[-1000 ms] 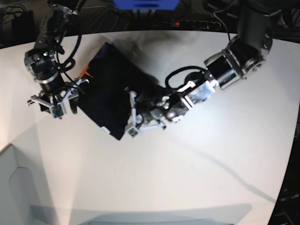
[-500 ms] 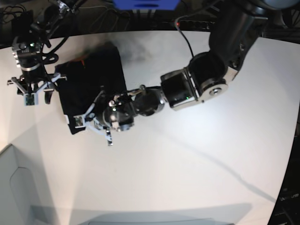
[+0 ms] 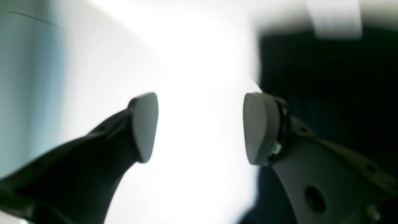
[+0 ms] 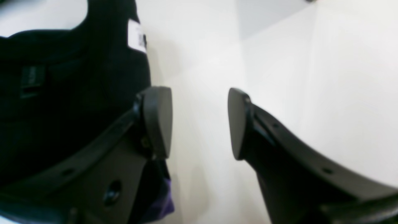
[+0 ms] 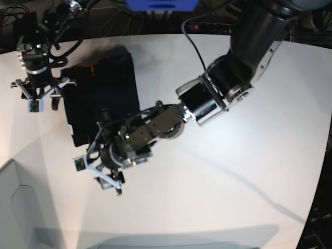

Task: Fold the T-shirt properly
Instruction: 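Push the folded black shirt with the left gripper toward the right gripper, then open the grippers and lift both arms away from the folded shirt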

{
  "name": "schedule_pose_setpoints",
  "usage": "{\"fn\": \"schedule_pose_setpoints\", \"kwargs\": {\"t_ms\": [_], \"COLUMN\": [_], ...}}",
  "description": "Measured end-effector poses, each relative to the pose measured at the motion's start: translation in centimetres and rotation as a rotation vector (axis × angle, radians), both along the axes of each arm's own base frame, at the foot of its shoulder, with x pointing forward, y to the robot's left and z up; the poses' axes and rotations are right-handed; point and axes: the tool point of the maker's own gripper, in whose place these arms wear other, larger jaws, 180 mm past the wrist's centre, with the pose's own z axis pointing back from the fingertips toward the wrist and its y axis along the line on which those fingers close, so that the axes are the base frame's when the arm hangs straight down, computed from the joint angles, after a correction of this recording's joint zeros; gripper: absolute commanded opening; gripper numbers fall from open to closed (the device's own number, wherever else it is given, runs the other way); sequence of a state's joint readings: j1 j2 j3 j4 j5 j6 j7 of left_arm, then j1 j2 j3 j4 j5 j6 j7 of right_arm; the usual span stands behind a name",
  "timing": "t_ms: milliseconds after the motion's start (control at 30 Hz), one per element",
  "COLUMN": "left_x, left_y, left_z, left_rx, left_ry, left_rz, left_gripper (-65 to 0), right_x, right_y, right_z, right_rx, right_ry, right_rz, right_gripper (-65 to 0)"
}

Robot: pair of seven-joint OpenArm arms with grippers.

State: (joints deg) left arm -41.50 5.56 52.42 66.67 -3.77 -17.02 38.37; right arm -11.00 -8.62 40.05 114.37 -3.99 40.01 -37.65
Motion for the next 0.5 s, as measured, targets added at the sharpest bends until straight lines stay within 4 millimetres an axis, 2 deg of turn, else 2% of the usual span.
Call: {"fn": "schedule_pose_setpoints", "kwargs": {"t_ms": [67, 100, 167, 233, 333, 367, 500], "left_x": [1.2, 1.5, 2.4, 2.4, 1.9, 1.2, -3.7], "left_y": [1.1, 2.3, 6.4, 11.2, 19.5, 21.9, 30.7], "left_z": [3.4, 4.8, 5.6, 5.9, 5.3, 4.5, -0.5], "left_rx": [-0.075, -0.107, -0.115, -0.149, -0.176, -0.184, -0.189], "left_ry": [-0.067, -0.096, -0.118, -0.127, -0.12, -0.101, 0.015], "left_rz": [0.039, 0.066, 0.164, 0.264, 0.462, 0.522, 0.781], "left_gripper": [-24.1, -24.1, -24.1, -24.1, -24.1, -24.1, -24.1], "right_x": [-0.2, -0.5, -1.1, -1.7, -2.3, -2.7, -2.5], "right_y": [0.2, 0.3, 0.3, 0.5, 0.5, 0.5, 0.9], "right_z": [-0.2, -0.4, -0.9, -1.2, -1.4, -1.7, -1.5], "right_rx": [0.007, 0.008, 0.01, 0.011, 0.011, 0.011, 0.04], "right_ry": [0.002, 0.013, 0.032, 0.049, 0.058, 0.069, 0.046], "right_rz": [0.001, 0.001, -0.001, 0.002, 0.006, 0.004, 0.01], "right_gripper": [-35.7, -35.7, -37.3, -40.6, -44.9, -46.2, -51.0]}}
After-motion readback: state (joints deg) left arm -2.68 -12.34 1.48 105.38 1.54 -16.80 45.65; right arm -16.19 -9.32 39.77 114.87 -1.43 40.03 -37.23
